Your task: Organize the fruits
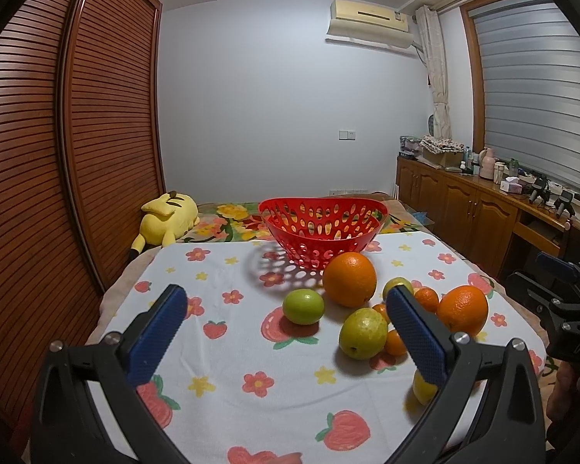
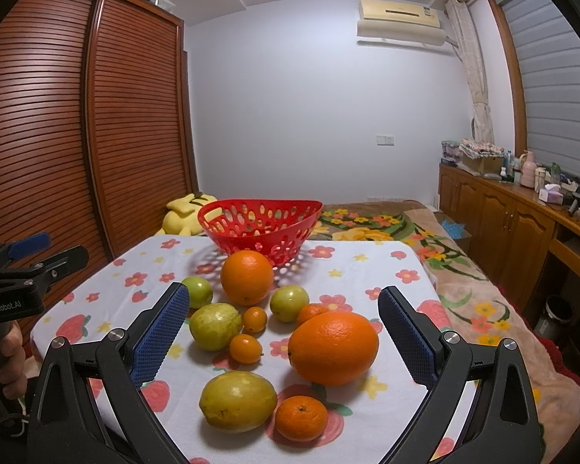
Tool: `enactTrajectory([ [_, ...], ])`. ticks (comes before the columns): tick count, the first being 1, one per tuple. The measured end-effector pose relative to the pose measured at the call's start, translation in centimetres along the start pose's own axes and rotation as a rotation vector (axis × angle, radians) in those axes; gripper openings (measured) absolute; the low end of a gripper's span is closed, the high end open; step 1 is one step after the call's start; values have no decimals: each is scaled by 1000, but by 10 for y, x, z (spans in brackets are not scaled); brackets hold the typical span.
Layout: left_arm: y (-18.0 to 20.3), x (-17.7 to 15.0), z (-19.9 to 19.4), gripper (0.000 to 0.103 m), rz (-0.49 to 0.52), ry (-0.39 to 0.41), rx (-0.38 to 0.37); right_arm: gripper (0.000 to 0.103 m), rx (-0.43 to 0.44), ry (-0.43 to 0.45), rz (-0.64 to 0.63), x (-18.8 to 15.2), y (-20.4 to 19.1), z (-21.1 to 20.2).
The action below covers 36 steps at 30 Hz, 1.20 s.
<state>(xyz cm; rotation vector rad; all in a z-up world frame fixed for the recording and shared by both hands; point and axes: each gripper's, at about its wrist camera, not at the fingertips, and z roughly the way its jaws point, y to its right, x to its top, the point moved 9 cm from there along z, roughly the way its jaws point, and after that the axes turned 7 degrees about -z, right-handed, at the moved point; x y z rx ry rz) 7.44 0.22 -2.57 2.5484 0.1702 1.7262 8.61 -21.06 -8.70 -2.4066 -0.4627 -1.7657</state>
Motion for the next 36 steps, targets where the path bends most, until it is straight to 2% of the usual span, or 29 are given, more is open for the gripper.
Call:
enactTrajectory([
  [14, 1, -6, 0, 103, 2, -9, -1, 100, 0, -10, -4, -3, -4, -1],
  [22, 9, -26, 17, 103, 3, -73, -33, 100, -8, -62, -15, -29, 3, 3],
  [36, 69, -66, 40, 103, 125, -239, -217, 94, 1, -159, -18, -69, 21, 7],
])
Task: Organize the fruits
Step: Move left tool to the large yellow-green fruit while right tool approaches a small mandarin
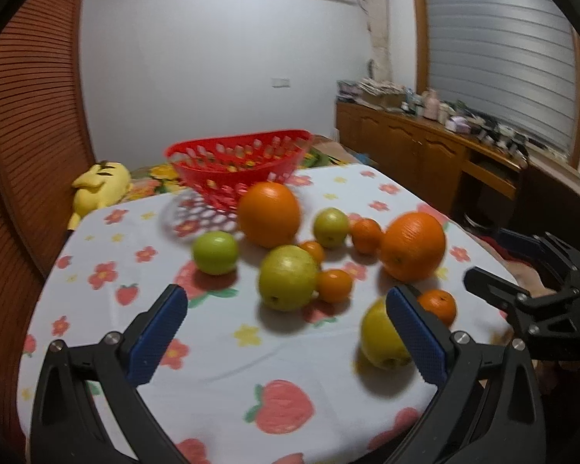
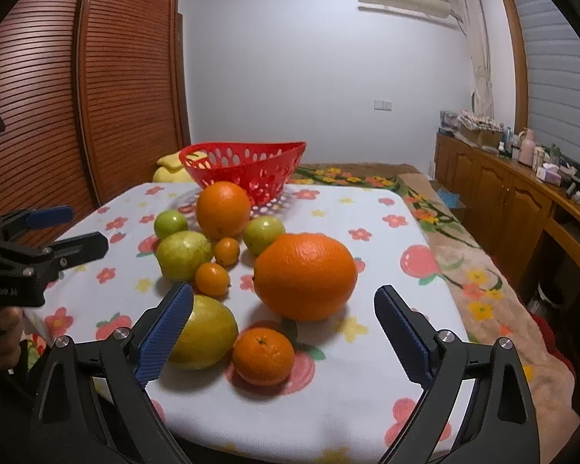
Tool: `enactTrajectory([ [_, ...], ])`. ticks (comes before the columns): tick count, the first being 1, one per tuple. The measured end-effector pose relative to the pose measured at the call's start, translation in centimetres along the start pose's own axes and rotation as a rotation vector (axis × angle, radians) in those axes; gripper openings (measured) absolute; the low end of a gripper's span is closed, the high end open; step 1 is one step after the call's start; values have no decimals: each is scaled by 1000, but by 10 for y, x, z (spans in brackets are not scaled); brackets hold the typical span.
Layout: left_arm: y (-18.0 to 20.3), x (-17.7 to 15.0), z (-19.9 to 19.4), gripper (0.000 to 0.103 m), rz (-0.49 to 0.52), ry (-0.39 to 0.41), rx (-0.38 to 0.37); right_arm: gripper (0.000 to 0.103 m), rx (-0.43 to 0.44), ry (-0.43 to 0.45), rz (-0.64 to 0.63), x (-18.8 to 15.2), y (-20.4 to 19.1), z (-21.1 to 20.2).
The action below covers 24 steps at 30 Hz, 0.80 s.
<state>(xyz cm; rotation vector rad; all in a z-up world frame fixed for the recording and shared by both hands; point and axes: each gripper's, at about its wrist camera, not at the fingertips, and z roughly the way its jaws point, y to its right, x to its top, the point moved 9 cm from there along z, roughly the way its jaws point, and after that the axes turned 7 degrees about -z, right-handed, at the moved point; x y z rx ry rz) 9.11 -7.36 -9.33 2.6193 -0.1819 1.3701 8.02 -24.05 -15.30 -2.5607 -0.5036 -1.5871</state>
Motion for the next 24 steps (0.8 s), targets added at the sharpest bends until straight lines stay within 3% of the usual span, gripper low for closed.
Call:
enactTrajectory([
  [12, 39, -25, 35, 97, 40, -174, -173, 89, 9, -31, 20, -5, 10, 3],
  [20, 55, -37, 47, 96, 71, -247, -232, 89, 8, -46, 26, -9, 15, 4],
  [24, 58, -42, 56, 87, 62, -294, -270, 89, 7, -48, 24, -9, 15, 5],
])
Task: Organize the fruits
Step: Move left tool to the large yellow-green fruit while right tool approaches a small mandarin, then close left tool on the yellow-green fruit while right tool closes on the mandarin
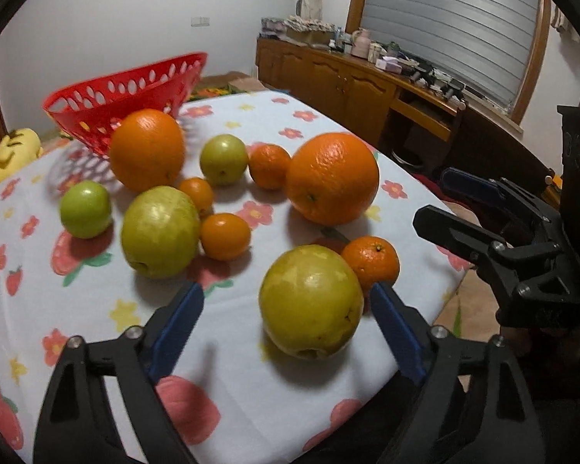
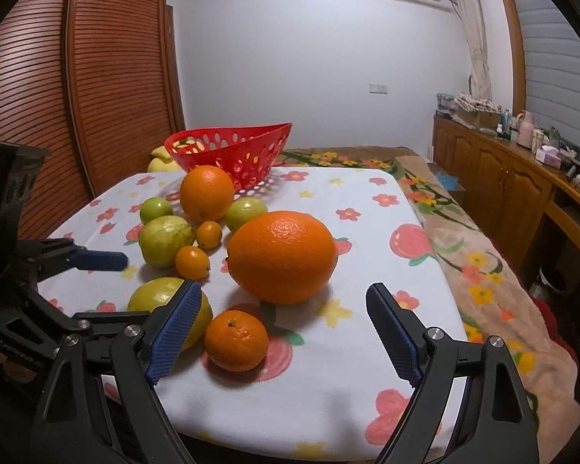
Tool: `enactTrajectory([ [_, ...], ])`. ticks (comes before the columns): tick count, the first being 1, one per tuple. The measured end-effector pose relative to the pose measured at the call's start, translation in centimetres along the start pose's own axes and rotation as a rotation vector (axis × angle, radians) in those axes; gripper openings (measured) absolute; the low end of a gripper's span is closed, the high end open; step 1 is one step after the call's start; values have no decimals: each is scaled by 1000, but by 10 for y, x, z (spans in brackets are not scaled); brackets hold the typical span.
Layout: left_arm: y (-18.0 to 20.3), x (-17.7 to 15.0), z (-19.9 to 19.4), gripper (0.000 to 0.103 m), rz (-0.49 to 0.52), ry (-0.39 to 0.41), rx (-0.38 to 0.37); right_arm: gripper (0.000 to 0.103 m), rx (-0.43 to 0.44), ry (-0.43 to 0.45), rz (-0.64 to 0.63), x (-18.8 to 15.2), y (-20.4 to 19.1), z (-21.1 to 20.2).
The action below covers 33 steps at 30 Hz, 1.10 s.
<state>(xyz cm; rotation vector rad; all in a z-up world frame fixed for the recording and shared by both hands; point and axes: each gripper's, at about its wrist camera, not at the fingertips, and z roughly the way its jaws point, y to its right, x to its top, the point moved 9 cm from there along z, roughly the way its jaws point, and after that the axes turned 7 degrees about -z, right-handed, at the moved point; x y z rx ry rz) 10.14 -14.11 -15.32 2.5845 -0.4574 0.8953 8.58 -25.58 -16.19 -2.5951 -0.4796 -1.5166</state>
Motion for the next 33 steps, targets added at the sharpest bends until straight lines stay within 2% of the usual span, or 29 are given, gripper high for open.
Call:
enactTrajectory([
  [2, 1, -1, 6, 85, 0, -24, -22, 89, 1, -2, 3, 0, 1, 1],
  [5, 2, -5, 12, 76, -21, -57, -68, 89, 6, -6, 5, -1, 1, 3],
  [7, 4, -6, 12, 61, -48, -62, -132, 89, 12, -12, 4, -3, 1, 4],
  [10, 3, -6, 8, 60, -64, -56, -138, 87, 25, -26, -2, -6, -2, 9],
  [14, 1, -6, 3, 59, -49, -35, -88, 82, 53, -46, -8, -9, -7, 16],
  [19, -10, -1, -8, 59, -63, 12, -68, 75, 100, -90, -19, -18, -17, 29],
  [21, -15, 1, -11, 59, -67, 29, -56, 68, 119, -108, -28, -22, -22, 34],
  [33, -23, 9, -22, 59, -82, 82, -40, 48, 193, -189, -40, -40, -38, 54],
])
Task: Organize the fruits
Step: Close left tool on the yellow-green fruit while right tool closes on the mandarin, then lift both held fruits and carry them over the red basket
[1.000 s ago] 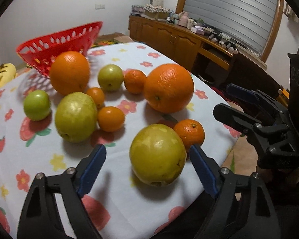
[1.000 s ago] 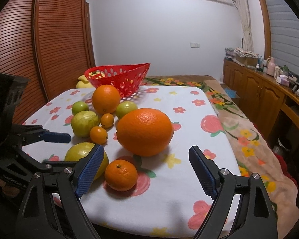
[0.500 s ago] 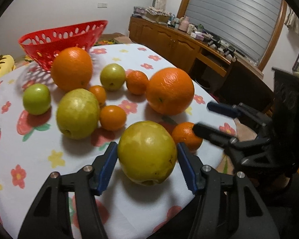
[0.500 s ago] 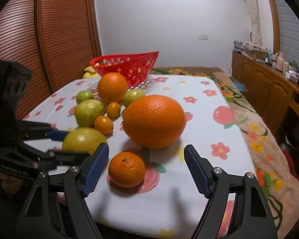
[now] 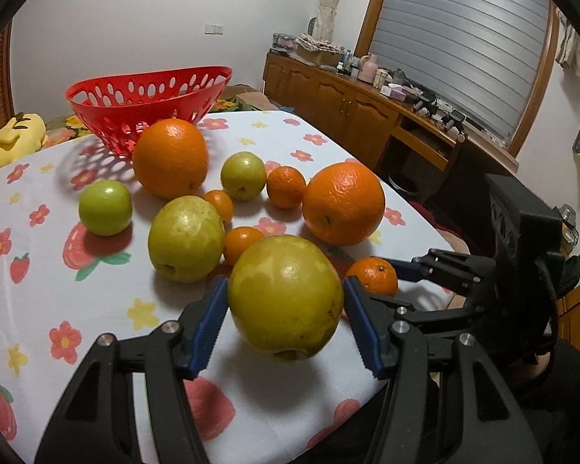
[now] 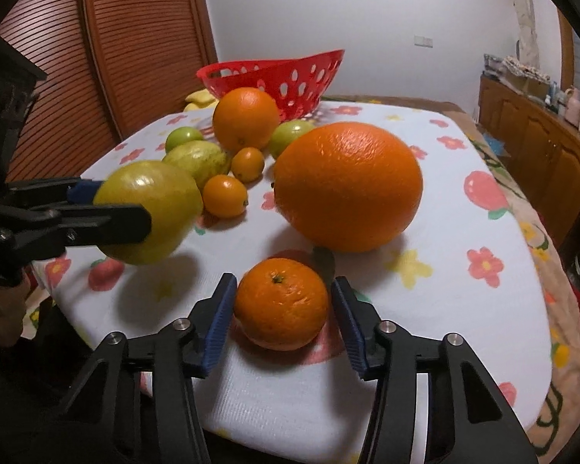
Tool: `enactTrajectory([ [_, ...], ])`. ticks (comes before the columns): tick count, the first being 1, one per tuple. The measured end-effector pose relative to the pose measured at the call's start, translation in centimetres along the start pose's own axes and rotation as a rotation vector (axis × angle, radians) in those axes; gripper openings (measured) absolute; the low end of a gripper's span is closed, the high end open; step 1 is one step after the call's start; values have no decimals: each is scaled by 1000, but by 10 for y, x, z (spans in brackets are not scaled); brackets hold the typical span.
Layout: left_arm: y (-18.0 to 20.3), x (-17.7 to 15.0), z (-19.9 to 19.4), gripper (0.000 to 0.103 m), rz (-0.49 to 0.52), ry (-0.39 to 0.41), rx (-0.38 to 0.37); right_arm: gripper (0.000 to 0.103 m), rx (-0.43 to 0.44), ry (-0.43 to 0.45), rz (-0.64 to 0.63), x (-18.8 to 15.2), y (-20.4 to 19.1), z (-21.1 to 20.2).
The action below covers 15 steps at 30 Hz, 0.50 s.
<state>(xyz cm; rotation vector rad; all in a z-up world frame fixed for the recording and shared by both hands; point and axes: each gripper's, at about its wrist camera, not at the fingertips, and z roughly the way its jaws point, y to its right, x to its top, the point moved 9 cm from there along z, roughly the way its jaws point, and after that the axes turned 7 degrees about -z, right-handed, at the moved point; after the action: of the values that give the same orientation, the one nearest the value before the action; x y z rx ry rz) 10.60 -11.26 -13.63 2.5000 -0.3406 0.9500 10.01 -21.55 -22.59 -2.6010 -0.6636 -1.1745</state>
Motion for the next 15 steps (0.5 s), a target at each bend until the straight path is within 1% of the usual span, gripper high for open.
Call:
enactTrajectory([
  [7, -1, 3, -11, 59, -17, 22, 0, 46, 13, -10, -14, 0, -2, 0],
  [15, -7, 18, -28, 59, -26, 73, 6, 46, 46, 34, -42, 19, -13, -11],
])
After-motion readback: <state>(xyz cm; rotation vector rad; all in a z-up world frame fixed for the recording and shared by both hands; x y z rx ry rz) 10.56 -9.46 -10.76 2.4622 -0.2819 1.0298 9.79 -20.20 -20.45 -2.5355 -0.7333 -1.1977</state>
